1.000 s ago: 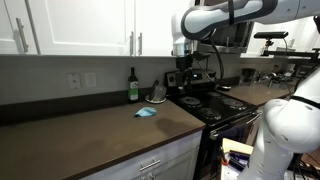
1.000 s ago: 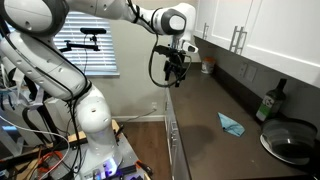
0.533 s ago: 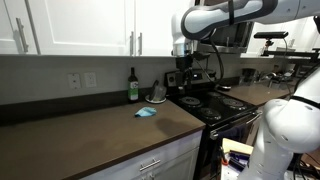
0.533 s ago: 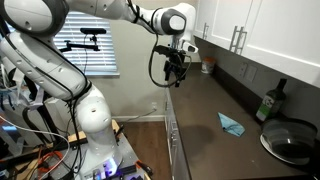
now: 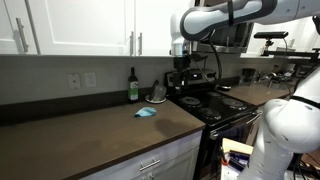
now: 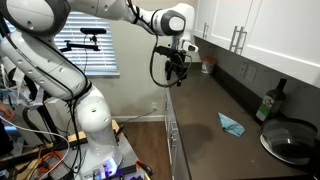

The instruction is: Get the towel and clean the slight part of the kitchen unit base top

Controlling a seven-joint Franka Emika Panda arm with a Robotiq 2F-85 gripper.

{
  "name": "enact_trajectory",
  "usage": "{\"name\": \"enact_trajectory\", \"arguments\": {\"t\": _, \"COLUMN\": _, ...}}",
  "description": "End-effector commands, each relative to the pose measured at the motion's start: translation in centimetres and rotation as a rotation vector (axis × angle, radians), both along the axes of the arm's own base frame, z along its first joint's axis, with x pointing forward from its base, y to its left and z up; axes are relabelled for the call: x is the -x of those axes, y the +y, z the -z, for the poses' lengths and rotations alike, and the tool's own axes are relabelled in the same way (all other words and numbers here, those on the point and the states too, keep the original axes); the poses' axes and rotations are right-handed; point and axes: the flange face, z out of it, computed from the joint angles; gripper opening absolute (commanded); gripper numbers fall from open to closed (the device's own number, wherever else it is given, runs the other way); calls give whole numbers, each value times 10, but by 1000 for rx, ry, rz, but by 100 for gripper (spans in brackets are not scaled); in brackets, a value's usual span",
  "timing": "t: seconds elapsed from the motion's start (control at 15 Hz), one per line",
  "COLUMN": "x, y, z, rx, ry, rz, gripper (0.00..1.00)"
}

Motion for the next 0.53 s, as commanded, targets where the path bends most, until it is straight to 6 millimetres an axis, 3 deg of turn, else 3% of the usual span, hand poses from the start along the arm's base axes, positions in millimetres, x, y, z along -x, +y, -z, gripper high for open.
{"name": "enact_trajectory", "arguments": {"t": 0.0, "x": -28, "y": 14, "z": 12, "rx": 20, "ry": -79, "rz": -40, "gripper": 100}}
{"name": "enact_trajectory", "arguments": {"t": 0.27, "x": -53, "y": 23, "z": 27, "rx": 36, "ry": -188, "rz": -83, "gripper": 100}}
{"name": "enact_trajectory", "arguments": {"t": 0.47, "x": -69, "y": 18, "z": 42, "rx": 37, "ry": -245, "rz": -94, "gripper": 100}}
